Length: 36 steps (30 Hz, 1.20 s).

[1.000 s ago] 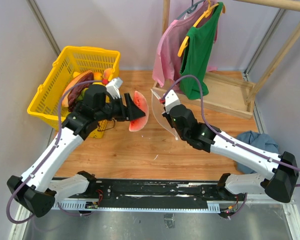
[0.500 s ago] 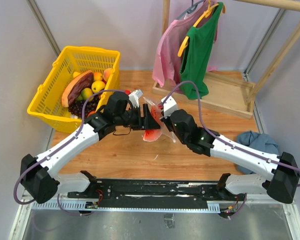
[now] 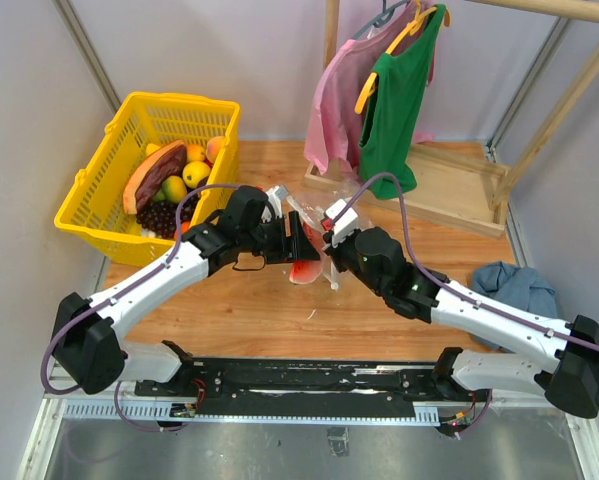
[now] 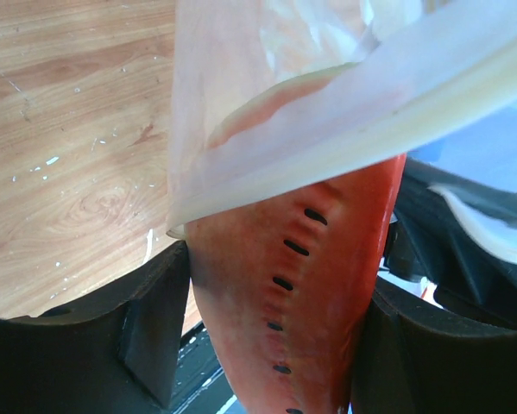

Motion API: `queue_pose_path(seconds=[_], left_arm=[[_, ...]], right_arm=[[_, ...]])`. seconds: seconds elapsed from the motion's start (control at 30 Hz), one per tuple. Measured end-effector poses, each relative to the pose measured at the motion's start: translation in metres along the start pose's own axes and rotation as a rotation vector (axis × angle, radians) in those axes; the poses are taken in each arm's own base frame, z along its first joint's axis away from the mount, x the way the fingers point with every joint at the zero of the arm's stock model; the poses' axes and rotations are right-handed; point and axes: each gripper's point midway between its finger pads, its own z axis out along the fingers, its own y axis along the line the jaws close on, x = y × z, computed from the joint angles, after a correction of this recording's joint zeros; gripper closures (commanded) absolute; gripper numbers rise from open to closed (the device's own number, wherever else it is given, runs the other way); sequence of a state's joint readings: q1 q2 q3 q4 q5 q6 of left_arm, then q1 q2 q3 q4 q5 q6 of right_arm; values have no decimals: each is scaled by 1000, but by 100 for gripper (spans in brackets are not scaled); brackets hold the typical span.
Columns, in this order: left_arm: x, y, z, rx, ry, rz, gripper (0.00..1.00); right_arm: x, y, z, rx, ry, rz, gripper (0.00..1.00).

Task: Place the food in the zip-top bag and seal the zipper
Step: Place the fake fruit in the zipper food storage bag.

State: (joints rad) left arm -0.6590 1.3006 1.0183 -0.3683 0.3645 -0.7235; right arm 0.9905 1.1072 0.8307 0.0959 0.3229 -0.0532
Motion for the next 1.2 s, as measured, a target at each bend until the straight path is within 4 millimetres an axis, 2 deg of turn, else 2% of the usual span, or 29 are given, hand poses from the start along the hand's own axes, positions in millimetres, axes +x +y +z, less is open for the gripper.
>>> queue_pose_path(seconds=[0.23, 0.5, 0.67, 0.73, 1.0, 1.2], left_arm=[[-10, -1, -8, -16, -71, -18, 78], [-19, 0, -19, -23, -167, -58, 72], [-24, 0, -23, -12, -216, -86, 72], [-24, 1, -21, -7, -224, -96, 75], [-20, 4, -12, -29, -163, -47, 78], [-14, -3, -20, -27, -85, 84, 81]], right_arm=[[4, 15, 2, -70, 4, 24, 99], [5, 21, 2, -86, 11, 104, 99], [6, 26, 0, -104, 22, 141, 99], [7, 27, 0, -112, 28, 150, 99], [16, 27, -3, -119, 61, 113, 99], [9, 20, -7, -127, 36, -19, 99]])
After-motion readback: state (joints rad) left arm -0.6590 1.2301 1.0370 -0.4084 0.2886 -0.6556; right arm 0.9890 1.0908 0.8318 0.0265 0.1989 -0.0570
